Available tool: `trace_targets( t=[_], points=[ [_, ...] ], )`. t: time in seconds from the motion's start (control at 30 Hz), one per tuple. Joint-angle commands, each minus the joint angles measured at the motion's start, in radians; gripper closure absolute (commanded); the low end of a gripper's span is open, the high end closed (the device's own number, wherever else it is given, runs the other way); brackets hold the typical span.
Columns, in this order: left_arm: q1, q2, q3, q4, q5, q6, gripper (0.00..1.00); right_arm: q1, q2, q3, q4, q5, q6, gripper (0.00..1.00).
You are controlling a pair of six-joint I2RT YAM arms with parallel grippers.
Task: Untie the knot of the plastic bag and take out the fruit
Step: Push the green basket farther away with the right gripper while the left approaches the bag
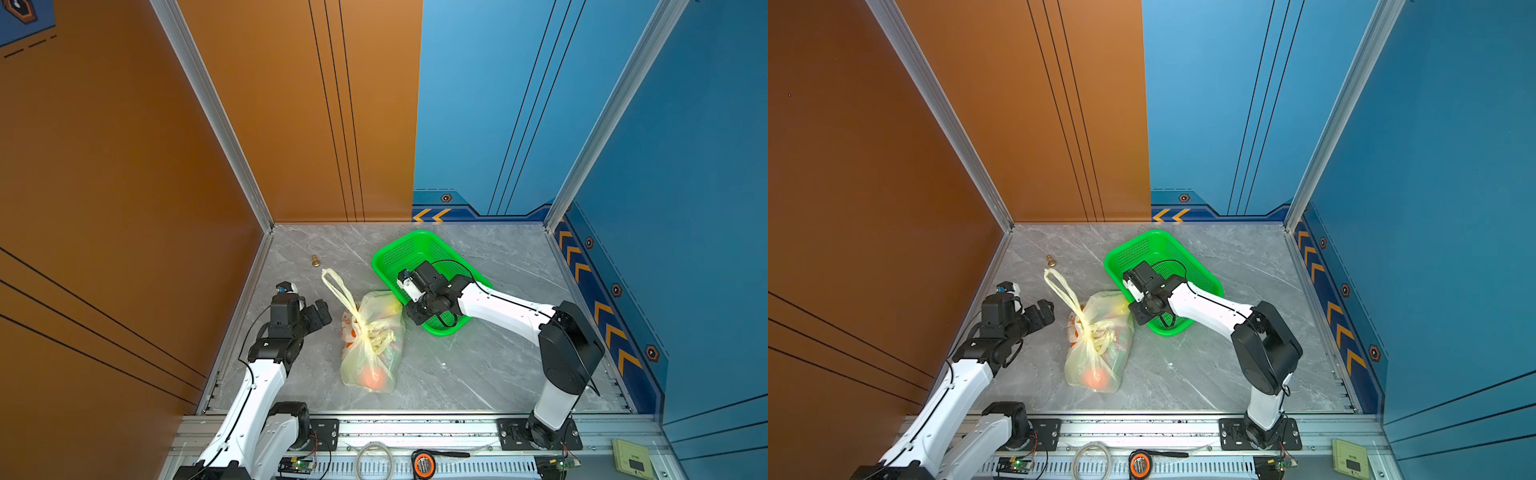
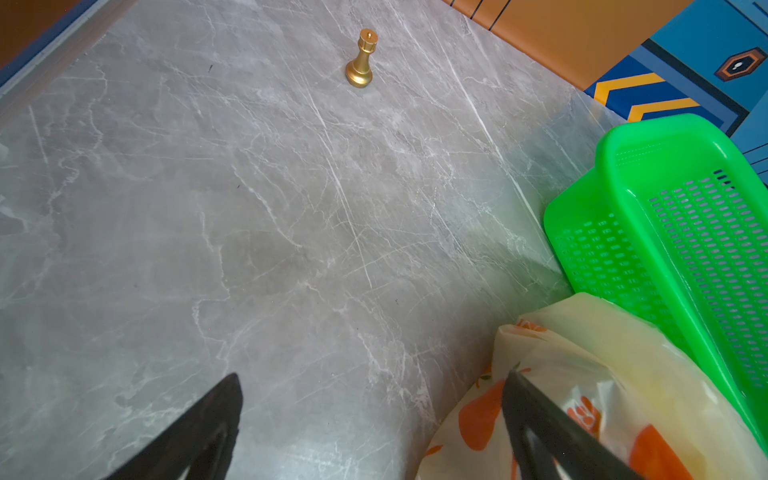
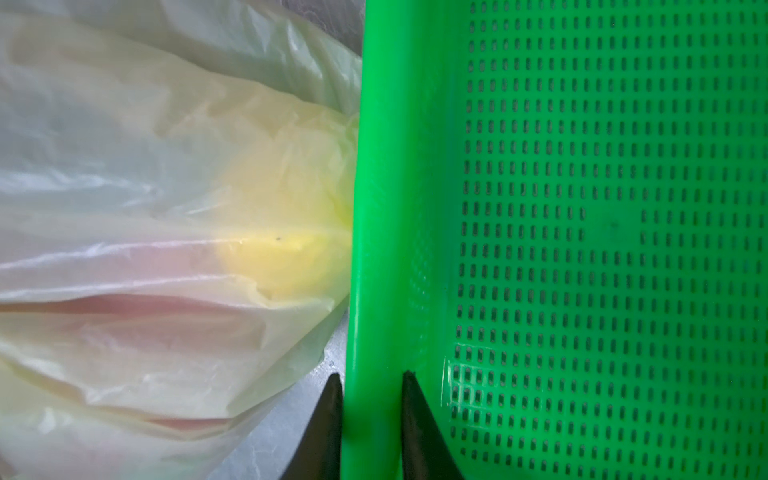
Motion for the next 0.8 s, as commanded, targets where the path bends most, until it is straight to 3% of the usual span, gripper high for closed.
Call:
trace_targets(
  t=[0.0, 0.27, 0.77],
  points=[
    [-0.011, 0.009, 0.025, -0.028, 0.0, -0.005, 0.02, -0.022, 0.013, 0.018, -0.029, 0.02, 0.021, 0.89],
    [-0.026, 0.023, 0.033, -0.027, -0.001, 0.003, 0.02, -0.143, 0.005, 0.021, -0.051, 0.081, 0.061, 1.0],
    [-0.042, 0.065, 0.054, -0.029, 0.012, 0.023, 0.02, -0.507, 0.148, 0.192, -0.088, 0.16, 0.136, 1.0]
  ],
)
